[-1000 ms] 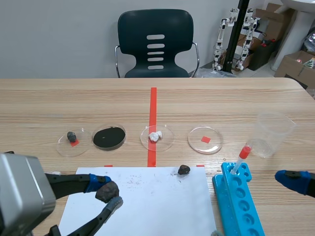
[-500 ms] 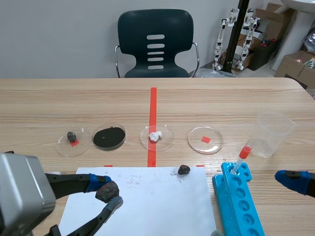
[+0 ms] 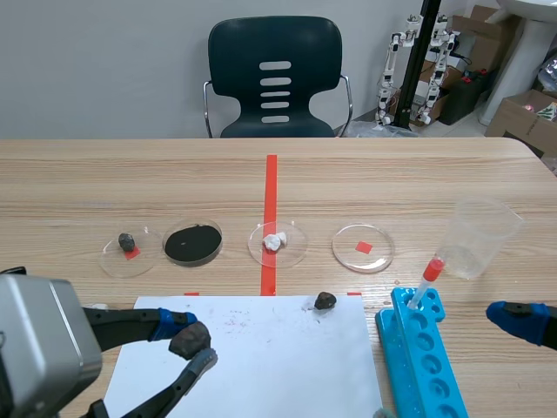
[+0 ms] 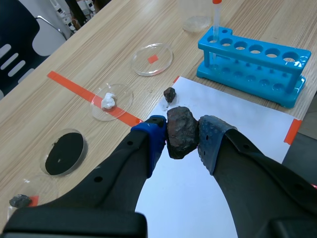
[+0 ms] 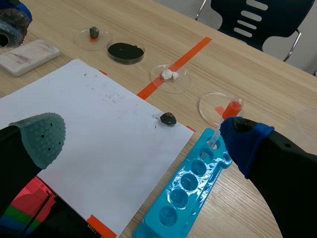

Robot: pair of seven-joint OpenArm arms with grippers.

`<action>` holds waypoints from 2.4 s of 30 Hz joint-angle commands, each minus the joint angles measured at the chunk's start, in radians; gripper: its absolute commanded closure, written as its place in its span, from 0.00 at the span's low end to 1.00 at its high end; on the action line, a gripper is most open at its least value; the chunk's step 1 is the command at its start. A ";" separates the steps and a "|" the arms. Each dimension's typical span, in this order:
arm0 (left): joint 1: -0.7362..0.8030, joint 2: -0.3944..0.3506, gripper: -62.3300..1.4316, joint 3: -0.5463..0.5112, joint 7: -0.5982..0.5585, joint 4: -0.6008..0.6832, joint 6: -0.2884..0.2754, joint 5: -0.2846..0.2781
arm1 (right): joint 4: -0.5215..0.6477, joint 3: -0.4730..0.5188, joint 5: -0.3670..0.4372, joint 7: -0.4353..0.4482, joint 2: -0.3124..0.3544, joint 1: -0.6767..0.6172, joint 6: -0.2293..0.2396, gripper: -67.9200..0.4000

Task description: Put the middle mineral back

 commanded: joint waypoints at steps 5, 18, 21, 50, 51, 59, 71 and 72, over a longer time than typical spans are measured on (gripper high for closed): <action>-0.010 0.035 0.77 -0.001 0.031 0.016 0.003 -0.072 | 0.014 0.004 0.007 0.015 0.000 0.001 -0.004 0.00; -0.301 0.094 0.77 0.168 0.486 -0.056 0.156 -0.436 | 0.014 0.004 0.007 0.015 0.000 0.001 -0.004 0.00; -0.405 0.096 0.77 0.258 0.534 -0.122 0.303 -0.507 | 0.014 0.004 0.007 0.015 0.000 0.001 -0.004 0.00; -0.901 0.411 0.77 0.484 0.826 -0.703 0.718 -0.547 | 0.014 0.004 0.007 0.015 0.000 0.001 -0.004 0.00; -0.901 0.415 0.77 0.484 0.826 -0.713 0.725 -0.546 | 0.014 0.004 0.007 0.015 0.000 0.001 -0.004 0.00; -0.904 0.426 0.77 0.484 0.825 -0.742 0.748 -0.533 | 0.014 0.004 0.007 0.015 0.000 0.001 -0.004 0.00; -0.903 0.426 0.69 0.484 0.826 -0.742 0.748 -0.524 | 0.014 0.004 0.007 0.015 0.000 0.001 -0.004 0.00; -0.903 0.426 0.64 0.484 0.827 -0.742 0.748 -0.524 | 0.014 0.004 0.007 0.015 0.000 0.001 -0.004 0.00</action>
